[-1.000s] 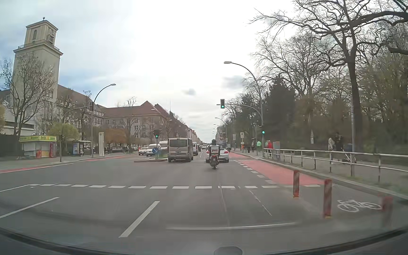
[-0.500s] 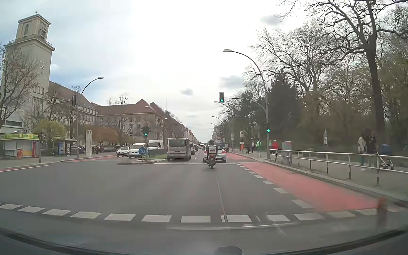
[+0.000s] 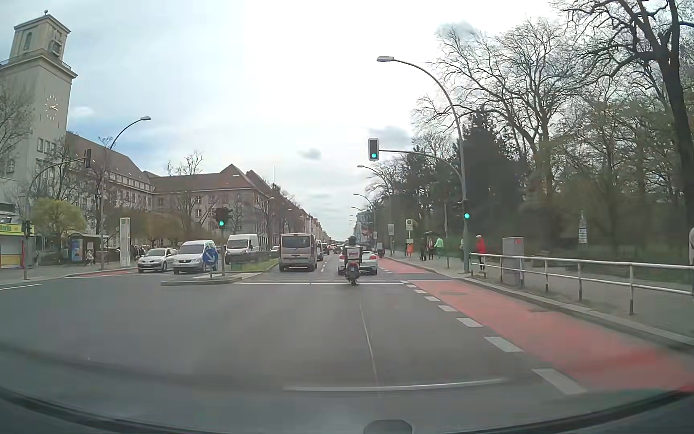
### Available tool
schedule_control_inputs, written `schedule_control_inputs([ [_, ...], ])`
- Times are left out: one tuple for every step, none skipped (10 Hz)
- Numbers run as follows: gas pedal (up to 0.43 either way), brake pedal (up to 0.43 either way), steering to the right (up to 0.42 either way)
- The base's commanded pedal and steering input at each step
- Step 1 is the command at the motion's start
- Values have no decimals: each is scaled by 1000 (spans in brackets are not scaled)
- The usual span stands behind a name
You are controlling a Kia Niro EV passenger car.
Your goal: Follow the waypoints while adhering to traffic rules and regulations
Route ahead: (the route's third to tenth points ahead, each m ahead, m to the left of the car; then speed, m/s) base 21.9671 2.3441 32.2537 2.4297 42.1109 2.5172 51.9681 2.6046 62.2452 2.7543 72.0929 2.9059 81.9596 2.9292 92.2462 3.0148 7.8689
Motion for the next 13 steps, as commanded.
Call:
schedule_control_inputs([
  [0, 0, 13],
  [0, 0, 13],
  [0, 0, 13],
  [0, 0, 11],
  [0, 0, 6],
  [0, 0, 1],
  [0, 0, -2],
  [0, 0, -3],
  [0, 0, -3],
  [0, 0, -3],
  [0, 0, -4],
  [0, 0, -4],
  [0, 0, -5],
])
